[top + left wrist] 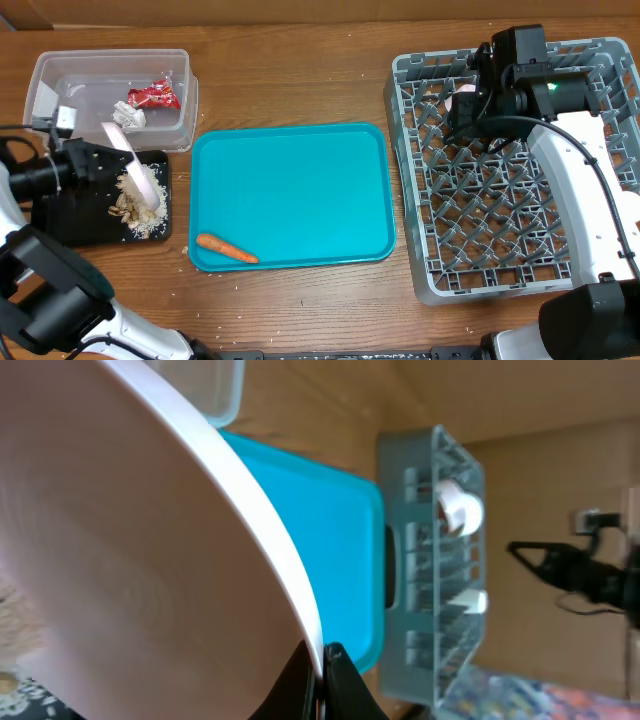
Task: Sort waste into correct bins and load items into the dishwasher
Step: 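Tilt the plate to dump the rice and scraps onto the black tray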
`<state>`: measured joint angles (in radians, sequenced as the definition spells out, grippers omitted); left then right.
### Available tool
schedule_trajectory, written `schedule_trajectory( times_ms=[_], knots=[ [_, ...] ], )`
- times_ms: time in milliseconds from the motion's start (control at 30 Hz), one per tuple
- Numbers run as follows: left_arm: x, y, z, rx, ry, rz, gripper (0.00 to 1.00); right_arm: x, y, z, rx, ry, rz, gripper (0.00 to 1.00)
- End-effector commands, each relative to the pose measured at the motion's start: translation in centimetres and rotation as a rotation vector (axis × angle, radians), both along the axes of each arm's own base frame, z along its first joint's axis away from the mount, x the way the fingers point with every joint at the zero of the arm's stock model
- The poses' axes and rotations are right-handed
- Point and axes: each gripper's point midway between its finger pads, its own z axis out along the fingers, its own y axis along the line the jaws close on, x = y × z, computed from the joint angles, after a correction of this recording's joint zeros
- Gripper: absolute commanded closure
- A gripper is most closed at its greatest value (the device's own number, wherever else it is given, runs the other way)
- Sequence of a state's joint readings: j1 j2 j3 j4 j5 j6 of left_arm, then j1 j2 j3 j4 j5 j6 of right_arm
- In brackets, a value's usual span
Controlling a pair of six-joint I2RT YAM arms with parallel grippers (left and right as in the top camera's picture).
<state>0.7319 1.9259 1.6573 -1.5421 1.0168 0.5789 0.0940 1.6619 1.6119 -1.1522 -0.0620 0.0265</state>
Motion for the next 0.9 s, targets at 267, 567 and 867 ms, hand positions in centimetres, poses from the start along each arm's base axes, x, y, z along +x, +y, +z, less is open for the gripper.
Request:
schedule_trajectory(
  times_ms=[267,567,867],
  knots=[
    [-0.2,-0.2,3.4,-0.054,-0.208,-0.005,0.96,0.4,-0.1,0.5,-0.005,-0.021,-0.006,0.51],
    [-0.2,-0.1,3.4,-0.053,-0.209,-0.005,0.96,0.5,-0.1,0.6,-0.004,-0.026,-0.006,0.50],
    [-0.2,-2.3,3.2,-0.045,-0.170,-0.078,0.96,0.8,-0.1,0.7,-0.003,-0.039,-0.006,0.50]
  ],
)
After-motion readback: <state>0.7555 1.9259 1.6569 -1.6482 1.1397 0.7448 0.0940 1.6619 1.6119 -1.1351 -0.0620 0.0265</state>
